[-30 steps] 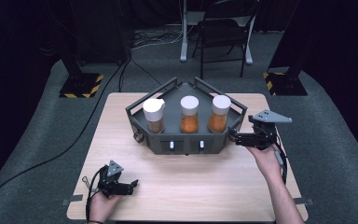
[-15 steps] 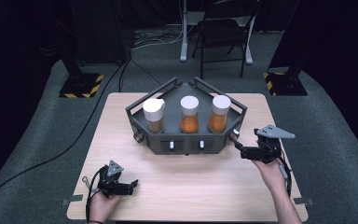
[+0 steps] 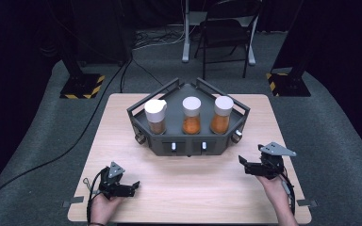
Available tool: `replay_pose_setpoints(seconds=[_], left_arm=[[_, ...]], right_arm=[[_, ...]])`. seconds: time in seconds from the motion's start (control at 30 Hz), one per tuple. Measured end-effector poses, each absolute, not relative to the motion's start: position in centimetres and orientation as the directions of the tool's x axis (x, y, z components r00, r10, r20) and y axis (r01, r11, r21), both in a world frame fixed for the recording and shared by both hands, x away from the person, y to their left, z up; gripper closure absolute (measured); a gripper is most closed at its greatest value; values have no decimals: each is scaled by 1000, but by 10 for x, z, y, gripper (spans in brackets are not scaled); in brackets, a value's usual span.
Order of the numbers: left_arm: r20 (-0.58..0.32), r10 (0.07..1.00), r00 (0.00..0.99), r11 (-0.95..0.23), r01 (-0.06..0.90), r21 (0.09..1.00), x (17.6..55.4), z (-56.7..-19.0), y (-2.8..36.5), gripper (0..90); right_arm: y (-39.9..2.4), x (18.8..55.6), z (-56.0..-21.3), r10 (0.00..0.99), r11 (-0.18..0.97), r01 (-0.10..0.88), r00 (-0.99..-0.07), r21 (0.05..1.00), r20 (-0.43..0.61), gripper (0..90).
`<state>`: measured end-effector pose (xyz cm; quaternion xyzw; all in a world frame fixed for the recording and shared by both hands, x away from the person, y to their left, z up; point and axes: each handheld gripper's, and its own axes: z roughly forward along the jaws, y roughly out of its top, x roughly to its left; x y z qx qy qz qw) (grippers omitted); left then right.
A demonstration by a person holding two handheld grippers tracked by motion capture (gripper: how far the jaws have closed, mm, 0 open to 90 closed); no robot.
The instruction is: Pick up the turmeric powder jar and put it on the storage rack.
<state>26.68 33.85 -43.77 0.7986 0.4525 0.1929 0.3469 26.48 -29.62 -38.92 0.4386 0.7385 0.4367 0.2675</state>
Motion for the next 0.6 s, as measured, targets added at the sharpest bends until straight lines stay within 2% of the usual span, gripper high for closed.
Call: replay_pose_setpoints(seconds=[0.6], left_arm=[[-5,857,516,-350,589,729,267,-438,338,25]], right_arm=[[-299,254,-427,885,229,477,-465,848,22,82]])
